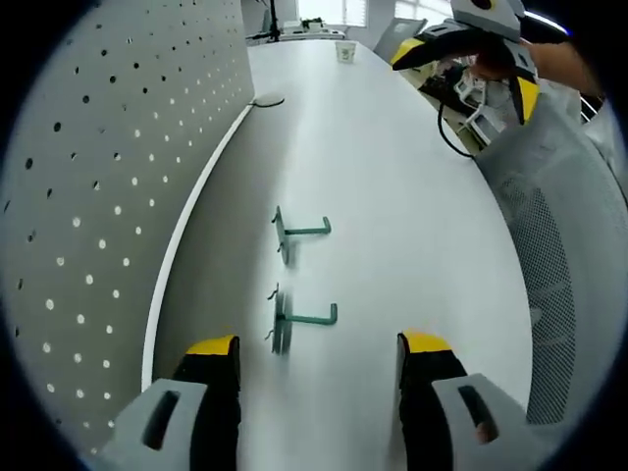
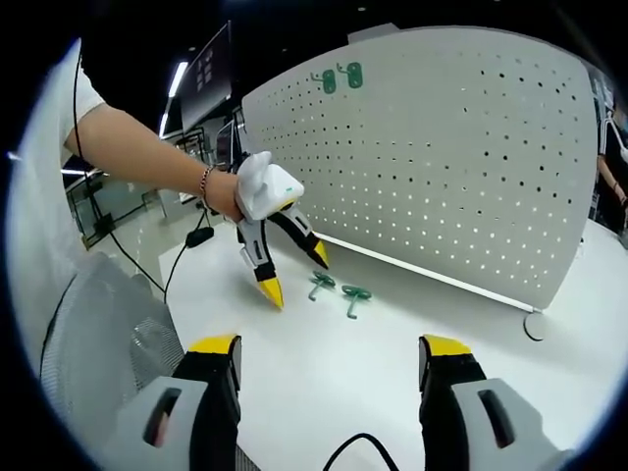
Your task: Insert the hook assembly into the mounting plate slot until the hook locks in place.
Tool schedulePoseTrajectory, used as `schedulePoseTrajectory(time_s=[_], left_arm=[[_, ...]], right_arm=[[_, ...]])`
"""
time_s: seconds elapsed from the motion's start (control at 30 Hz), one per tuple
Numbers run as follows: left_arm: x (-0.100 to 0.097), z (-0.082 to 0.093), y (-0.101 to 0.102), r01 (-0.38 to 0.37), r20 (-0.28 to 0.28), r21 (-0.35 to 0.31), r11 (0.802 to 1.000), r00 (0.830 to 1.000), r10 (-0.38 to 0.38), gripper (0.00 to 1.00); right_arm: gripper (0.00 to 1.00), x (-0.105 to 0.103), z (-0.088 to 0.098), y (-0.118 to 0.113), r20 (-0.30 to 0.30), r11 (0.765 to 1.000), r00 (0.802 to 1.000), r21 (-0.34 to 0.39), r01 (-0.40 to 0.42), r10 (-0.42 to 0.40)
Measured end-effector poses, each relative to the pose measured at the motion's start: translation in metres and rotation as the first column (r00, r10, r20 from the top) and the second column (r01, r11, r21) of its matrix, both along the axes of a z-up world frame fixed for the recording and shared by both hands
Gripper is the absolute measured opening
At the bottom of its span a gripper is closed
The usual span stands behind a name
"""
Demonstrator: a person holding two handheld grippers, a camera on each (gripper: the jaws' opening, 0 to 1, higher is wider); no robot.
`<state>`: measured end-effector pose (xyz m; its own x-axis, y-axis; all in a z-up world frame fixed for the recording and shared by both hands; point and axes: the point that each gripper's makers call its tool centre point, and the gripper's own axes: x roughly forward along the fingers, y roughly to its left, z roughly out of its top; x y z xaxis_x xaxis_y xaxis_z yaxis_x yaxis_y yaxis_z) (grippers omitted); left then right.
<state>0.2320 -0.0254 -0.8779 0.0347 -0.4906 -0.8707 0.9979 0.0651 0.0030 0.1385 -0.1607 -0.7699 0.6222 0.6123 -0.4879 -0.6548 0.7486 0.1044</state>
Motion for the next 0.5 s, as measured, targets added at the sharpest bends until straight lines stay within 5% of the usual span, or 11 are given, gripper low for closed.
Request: schedulePoseTrajectory(time_s=[0.5], left_arm=[[0.0027,-0.0047,-0.0044,0.022,-0.006,0.018,1.000,1.000,-0.021,0.64]], right_arm=[[0.72,-0.0016,0.0009,-0.0033,-0.003,1.000,1.000,0.010,0.015,-0.015]])
